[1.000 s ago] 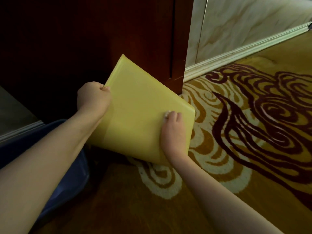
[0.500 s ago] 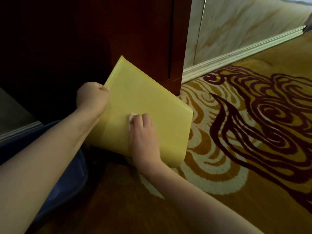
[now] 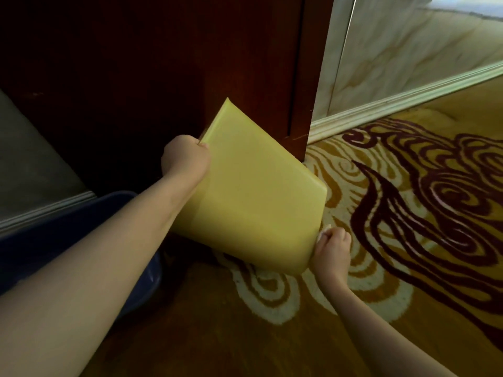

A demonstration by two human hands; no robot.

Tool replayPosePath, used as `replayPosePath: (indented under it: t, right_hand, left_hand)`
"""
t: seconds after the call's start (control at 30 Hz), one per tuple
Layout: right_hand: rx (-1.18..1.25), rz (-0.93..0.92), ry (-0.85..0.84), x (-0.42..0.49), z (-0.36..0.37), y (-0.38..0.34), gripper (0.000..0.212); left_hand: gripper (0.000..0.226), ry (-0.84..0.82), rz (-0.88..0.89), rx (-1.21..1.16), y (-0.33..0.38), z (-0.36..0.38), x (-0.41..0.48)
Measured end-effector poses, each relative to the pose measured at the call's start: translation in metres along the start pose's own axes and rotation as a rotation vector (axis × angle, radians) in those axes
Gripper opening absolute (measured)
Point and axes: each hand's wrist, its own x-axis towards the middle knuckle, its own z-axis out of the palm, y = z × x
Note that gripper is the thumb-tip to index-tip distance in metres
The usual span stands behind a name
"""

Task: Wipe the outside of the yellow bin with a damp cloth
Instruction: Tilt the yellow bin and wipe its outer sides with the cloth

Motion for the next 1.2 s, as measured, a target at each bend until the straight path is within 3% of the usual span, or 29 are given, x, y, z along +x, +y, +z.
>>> replayPosePath:
  t: [0.1,0.2,0.3,0.37,0.47,0.63,0.73,0.83,1.03,1.2]
  right_hand:
    - [0.122,-0.084,0.070,0.000,-0.006,-0.035,0.011]
    - [0.235,-0.364,0.084,-0.010,0.003,-0.097,0.008]
    - [0.201,-0.625,0.023,-0.020,0.021,-0.153,0.010]
    - [0.160,-0.698,0.024,-0.018,0.032,-0.167,0.009]
    - [0.114,-0.641,0.045,0.000,0.034,-0.144,0.010]
    - [0.130,-0.005,0.099,0.035,0.012,-0.048,0.012]
    - [0.106,0.166,0.090,0.037,0.001,-0.021,0.010]
    - [0.164,0.127,0.182,0.039,-0.013,-0.033,0.012]
    - [0.255,-0.337,0.289,0.038,-0.038,-0.120,0.016]
    - [0.157,-0.298,-0.025,0.032,-0.038,-0.143,0.020]
  left_hand:
    - [0.029,0.014,0.012,0.007,-0.003,0.000,-0.002]
    - [0.029,0.029,0.029,0.003,-0.009,0.000,-0.005]
    - [0.028,0.055,0.056,-0.005,-0.014,0.001,-0.011]
    - [0.026,0.068,0.070,-0.018,-0.015,0.000,-0.015]
    - [0.026,0.063,0.081,-0.035,-0.016,0.000,-0.019]
    - [0.037,0.078,0.071,-0.038,-0.021,-0.001,-0.019]
    - [0.048,0.092,0.070,-0.026,-0.023,-0.002,-0.020]
    - [0.046,0.076,0.088,-0.042,-0.025,-0.005,-0.021]
    - [0.069,-0.023,0.167,-0.167,-0.038,-0.019,-0.023]
    - [0.077,-0.132,0.209,-0.205,-0.030,-0.035,-0.024]
